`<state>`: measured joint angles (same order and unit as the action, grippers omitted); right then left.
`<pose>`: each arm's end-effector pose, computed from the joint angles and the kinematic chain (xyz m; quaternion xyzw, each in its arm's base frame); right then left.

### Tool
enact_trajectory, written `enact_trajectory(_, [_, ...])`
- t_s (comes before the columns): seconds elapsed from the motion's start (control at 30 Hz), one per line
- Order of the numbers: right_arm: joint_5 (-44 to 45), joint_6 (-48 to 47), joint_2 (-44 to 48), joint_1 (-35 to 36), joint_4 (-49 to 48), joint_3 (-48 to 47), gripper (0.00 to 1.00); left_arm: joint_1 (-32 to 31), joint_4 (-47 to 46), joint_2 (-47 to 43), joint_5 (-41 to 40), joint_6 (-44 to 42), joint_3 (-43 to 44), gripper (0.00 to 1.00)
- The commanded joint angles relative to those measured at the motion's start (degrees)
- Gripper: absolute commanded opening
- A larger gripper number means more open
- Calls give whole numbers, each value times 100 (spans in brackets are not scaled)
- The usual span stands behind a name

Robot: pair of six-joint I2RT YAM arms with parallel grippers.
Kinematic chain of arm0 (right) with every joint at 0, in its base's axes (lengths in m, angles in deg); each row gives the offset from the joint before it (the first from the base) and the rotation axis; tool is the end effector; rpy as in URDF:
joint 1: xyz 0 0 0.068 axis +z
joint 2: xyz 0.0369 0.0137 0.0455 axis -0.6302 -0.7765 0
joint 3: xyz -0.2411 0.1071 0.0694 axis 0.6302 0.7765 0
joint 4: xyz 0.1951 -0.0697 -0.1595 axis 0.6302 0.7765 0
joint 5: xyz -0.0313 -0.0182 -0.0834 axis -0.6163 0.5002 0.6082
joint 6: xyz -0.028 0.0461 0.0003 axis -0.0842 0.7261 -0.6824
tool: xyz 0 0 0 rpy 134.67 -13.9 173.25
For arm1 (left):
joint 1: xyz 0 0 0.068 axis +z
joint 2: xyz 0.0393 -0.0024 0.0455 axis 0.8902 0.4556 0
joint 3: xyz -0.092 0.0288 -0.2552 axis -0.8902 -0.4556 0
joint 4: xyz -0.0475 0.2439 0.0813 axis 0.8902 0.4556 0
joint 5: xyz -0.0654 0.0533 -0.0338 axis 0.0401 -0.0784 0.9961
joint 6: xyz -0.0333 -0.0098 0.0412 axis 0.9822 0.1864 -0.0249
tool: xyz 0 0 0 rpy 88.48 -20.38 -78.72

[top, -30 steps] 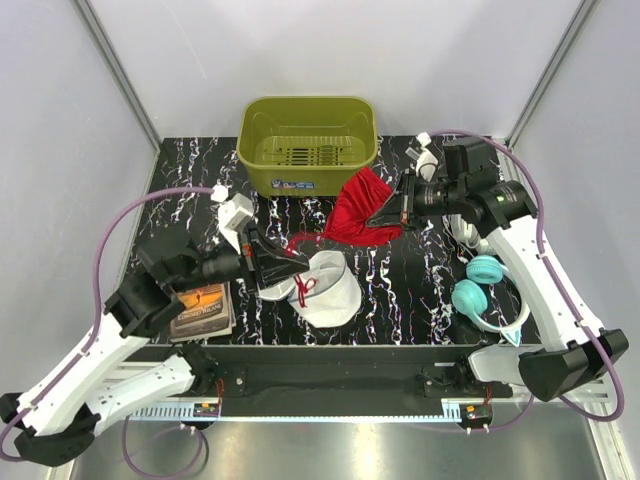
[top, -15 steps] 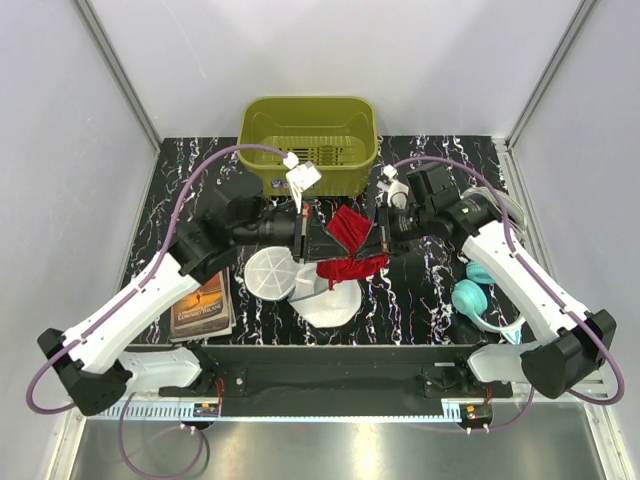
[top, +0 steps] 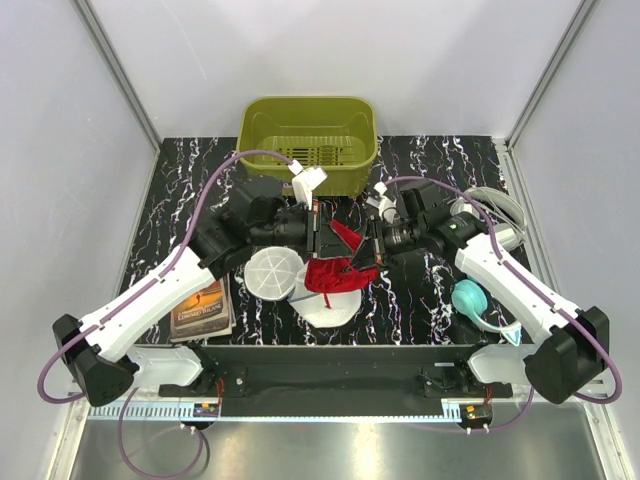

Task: Place the bra in the laundry bag and zip it closed

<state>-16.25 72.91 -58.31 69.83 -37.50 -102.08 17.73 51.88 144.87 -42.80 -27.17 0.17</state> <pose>0.2142 0.1579 0.3157 -0.1112 0.8567 0.4968 0.0833 0.1757 -0.2025 0.3942 0.2015 0.7860 -0.5229 0.2613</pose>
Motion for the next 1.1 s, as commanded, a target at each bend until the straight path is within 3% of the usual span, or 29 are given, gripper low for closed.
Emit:
enact_trajectory(0.0, [-577, 244, 8, 53, -638, 26, 0, 17, 15, -17, -521, 230, -27, 17])
enact_trajectory(0.1, [-762, 297, -79, 53, -682, 70, 0, 17, 455, 123, -863, 160, 184, 25])
enact_trajectory(0.6, [-947, 262, -580, 316, -700, 360, 0, -10, 930, 194, -1576, 124, 518, 22])
enact_trajectory(0.8, [-973, 218, -677, 334, -709, 299, 0, -18, 992, 238, -1593, 63, 448, 26])
enact_trajectory(0.87, [-982, 209, -686, 325, -709, 325, 0, -36, 1018, 221, -1602, 28, 404, 32])
enact_trajectory(0.9, [-982, 209, -695, 334, -726, 343, 0, -45, 1044, 212, -1602, -42, 413, 41])
enact_trajectory(0.97, [-991, 200, -695, 334, -735, 369, 0, -53, 1176, 177, -1593, -148, 448, 46])
enact_trajectory(1.07, [-1008, 174, -721, 334, -735, 378, 0, -54, 1457, 80, -1681, -341, 509, 64])
